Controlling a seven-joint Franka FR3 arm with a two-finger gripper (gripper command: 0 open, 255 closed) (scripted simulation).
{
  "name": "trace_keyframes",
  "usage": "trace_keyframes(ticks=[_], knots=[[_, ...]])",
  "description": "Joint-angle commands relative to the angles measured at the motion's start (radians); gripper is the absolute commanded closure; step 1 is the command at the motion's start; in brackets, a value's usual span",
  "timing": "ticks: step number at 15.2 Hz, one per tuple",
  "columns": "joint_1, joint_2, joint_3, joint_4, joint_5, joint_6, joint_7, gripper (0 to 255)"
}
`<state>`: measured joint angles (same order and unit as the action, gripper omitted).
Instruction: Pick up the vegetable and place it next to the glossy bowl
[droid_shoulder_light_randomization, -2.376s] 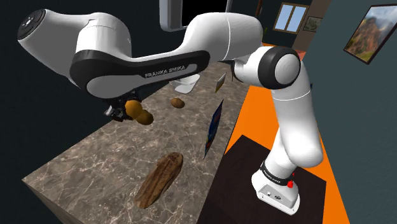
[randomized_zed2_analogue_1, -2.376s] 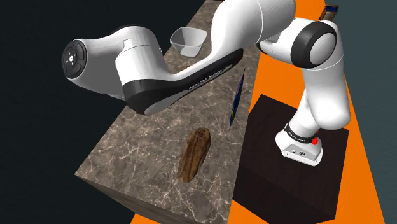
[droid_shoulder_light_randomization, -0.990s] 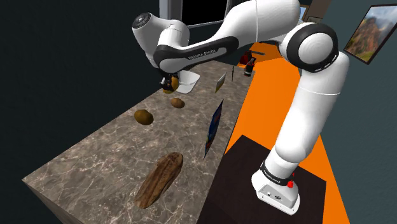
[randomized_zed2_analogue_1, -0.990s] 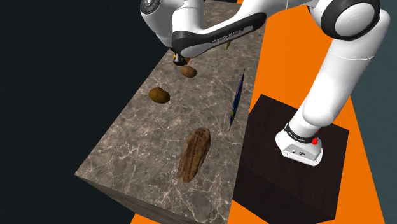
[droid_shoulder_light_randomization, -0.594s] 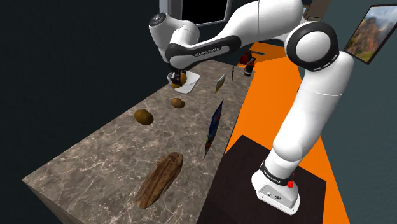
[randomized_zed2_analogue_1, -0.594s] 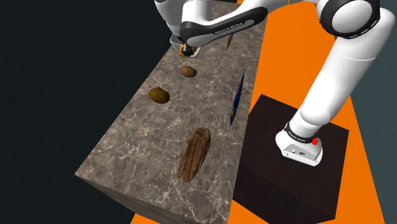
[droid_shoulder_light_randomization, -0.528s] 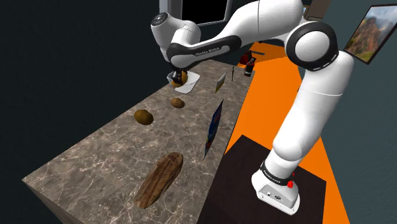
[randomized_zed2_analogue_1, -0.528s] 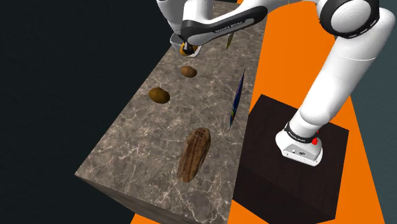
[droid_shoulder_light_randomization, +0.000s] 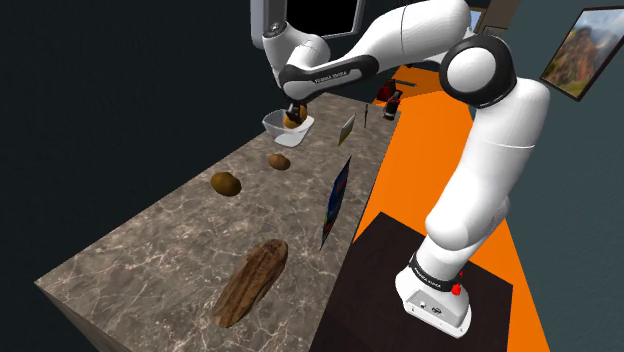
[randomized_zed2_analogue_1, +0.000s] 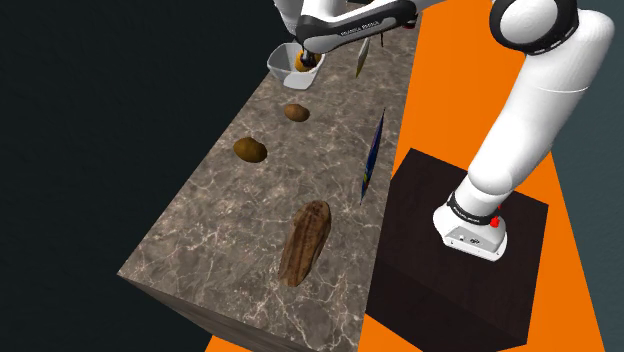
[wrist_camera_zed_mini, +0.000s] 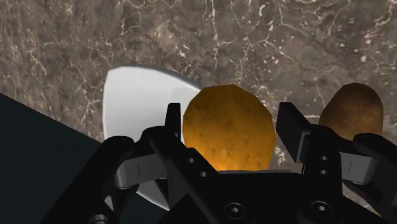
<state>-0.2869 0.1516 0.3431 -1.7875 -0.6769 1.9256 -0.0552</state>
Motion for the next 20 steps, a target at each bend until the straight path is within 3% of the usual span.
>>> trace_keyframes(ticks=[1, 20], knots=[[-0.012, 0.012, -0.010, 0.004, -0.006, 0.019, -0.013, 255], [-0.012, 0.103, -0.028, -0.120, -0.105, 0.182, 0.137, 255]])
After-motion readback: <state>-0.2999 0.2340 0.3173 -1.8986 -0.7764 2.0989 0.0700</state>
